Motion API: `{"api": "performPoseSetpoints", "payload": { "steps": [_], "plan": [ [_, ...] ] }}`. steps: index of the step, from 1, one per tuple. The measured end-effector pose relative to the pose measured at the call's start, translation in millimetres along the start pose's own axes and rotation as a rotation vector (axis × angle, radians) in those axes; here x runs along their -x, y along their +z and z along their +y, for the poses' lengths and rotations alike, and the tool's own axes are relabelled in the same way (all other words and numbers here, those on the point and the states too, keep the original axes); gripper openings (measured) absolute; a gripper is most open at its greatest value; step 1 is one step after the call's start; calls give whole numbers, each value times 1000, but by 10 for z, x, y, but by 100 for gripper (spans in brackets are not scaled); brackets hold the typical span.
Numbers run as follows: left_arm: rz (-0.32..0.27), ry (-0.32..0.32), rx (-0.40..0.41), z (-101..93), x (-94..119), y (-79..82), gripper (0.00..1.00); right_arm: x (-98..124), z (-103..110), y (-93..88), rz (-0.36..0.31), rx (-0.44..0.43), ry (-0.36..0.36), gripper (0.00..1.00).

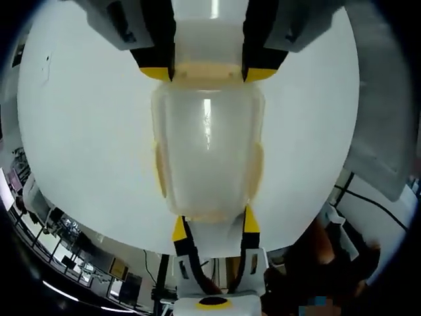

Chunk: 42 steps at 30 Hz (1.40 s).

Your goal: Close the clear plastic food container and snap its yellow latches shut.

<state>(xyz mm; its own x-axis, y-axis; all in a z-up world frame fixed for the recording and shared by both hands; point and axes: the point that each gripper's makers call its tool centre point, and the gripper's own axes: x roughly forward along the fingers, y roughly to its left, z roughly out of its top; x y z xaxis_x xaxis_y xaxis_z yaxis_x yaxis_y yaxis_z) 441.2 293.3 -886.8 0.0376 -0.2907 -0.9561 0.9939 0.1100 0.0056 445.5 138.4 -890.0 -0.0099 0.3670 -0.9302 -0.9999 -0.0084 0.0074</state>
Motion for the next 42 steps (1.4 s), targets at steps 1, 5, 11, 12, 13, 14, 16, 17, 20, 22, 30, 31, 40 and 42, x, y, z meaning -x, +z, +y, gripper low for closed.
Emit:
{"api": "performPoseSetpoints", "payload": {
  "steps": [1,5,11,12,13,14,16,17,20,22,30,31,40,42],
  "plan": [
    [20,-10,-45,-11,11,-32,49,-2,0,2,6,8,3,38],
    [22,-11,-40,19,31,-43,38,-3,5,3,16,21,8,38],
    [4,-10,-98,18,44,-62,38,-5,14,10,14,55,20,38],
    [-3,-7,-83,20,47,-60,38,-4,14,9,11,55,20,38],
    [-10,-3,-25,33,47,-50,38,0,13,8,11,51,20,38],
    [-6,-4,-41,34,46,-52,38,-1,16,9,12,56,21,38],
    [5,-4,-52,19,42,-47,38,-1,13,7,20,58,22,38],
    [7,-5,-54,17,43,-47,38,-1,13,9,22,59,23,38],
    [-6,-5,-45,33,49,-73,38,0,15,9,24,56,22,38],
    [-15,-9,-41,47,42,-70,38,3,15,10,24,56,24,38],
    [-100,3,-20,22,58,-38,37,5,14,10,15,54,20,37],
    [-120,2,-21,8,67,-40,37,3,17,10,17,52,17,37],
    [-73,15,-56,19,81,-42,37,33,57,20,-6,19,44,37],
    [-66,17,-61,26,94,-47,37,58,60,30,-10,22,42,37]
  ]
}}
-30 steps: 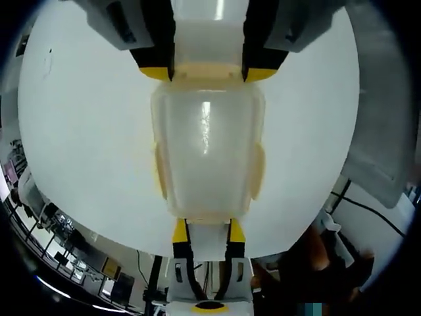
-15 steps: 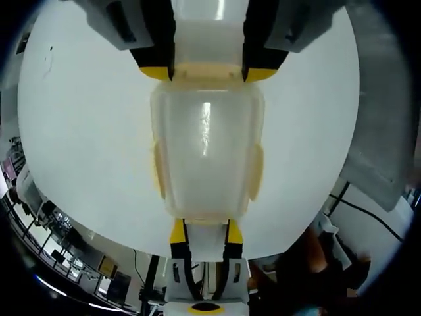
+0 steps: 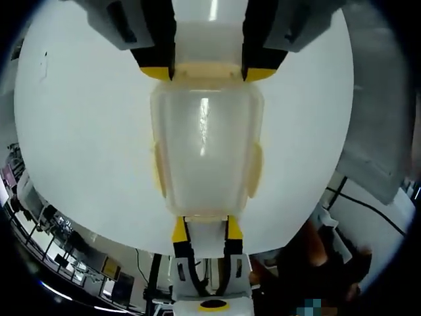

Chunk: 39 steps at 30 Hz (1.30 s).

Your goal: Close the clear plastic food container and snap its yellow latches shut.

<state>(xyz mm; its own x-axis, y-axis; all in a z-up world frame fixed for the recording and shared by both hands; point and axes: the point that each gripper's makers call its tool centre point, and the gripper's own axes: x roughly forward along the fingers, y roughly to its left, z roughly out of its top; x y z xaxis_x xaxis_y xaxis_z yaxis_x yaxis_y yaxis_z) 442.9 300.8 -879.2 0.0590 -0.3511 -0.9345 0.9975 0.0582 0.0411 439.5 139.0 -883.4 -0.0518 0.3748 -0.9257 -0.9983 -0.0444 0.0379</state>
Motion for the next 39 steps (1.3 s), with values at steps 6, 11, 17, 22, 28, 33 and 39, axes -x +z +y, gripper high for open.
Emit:
{"api": "performPoseSetpoints", "payload": {
  "steps": [6,11,17,22,28,33,39],
  "plan": [
    [14,-4,8,-23,107,58,37,106,20,35,-2,17,-8,37],
    [0,-6,16,-41,190,116,37,233,59,44,-8,25,-20,37],
    [-5,5,12,-61,284,220,37,348,70,37,-3,31,-22,37],
    [3,8,4,-75,397,317,37,450,96,32,-2,26,-19,37],
    [5,16,-10,-80,470,409,37,558,119,15,-6,20,-22,37],
    [20,29,-24,-80,504,480,37,615,124,-10,2,29,-35,37],
    [20,36,-24,-66,527,562,37,701,115,-60,6,28,-45,37]
  ]
}}
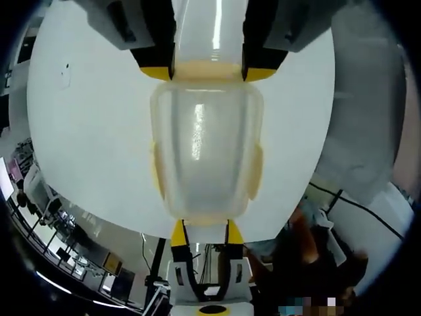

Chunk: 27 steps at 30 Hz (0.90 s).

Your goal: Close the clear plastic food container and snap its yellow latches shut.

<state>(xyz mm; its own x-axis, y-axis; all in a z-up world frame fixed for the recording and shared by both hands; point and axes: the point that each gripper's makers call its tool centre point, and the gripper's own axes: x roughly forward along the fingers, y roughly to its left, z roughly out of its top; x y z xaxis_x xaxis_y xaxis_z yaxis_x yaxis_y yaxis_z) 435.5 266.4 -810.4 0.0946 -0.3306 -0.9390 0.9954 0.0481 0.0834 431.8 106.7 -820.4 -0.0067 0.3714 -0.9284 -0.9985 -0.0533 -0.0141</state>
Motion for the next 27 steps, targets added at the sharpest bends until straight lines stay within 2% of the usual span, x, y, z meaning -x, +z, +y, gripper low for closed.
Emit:
{"api": "performPoseSetpoints", "payload": {
  "steps": [10,27],
  "plan": [
    [-11,-2,1,-32,-6,195,37,127,32,-157,12,-3,-1,37],
    [-41,-18,-32,-53,-180,679,37,292,113,-633,45,-36,-1,37]
  ]
}}
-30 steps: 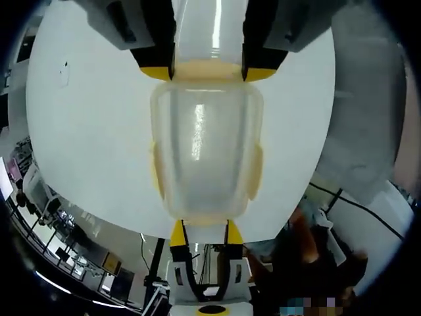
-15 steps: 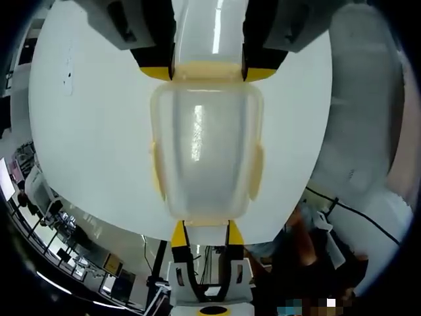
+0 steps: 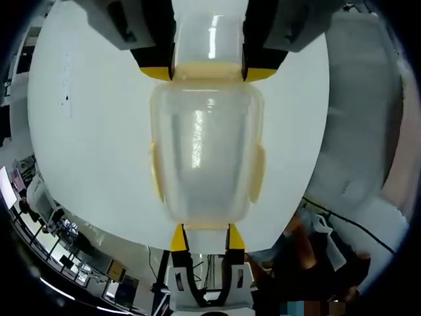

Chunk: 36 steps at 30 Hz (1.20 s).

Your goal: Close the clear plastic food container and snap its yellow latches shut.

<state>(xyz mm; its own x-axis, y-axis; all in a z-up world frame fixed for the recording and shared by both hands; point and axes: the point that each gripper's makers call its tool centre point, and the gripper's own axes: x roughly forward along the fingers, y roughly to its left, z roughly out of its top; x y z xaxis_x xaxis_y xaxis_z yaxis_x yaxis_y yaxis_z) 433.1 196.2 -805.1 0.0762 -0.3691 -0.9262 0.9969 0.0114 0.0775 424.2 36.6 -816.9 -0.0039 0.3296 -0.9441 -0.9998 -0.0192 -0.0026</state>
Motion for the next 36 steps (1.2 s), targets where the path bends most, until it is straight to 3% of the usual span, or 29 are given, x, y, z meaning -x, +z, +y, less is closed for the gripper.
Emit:
{"api": "performPoseSetpoints", "payload": {
  "steps": [26,36],
  "plan": [
    [-41,-36,-26,-8,-409,841,37,240,64,-900,92,-43,10,37],
    [-58,-46,-33,24,-526,1061,37,333,57,-1145,135,-49,17,37]
  ]
}}
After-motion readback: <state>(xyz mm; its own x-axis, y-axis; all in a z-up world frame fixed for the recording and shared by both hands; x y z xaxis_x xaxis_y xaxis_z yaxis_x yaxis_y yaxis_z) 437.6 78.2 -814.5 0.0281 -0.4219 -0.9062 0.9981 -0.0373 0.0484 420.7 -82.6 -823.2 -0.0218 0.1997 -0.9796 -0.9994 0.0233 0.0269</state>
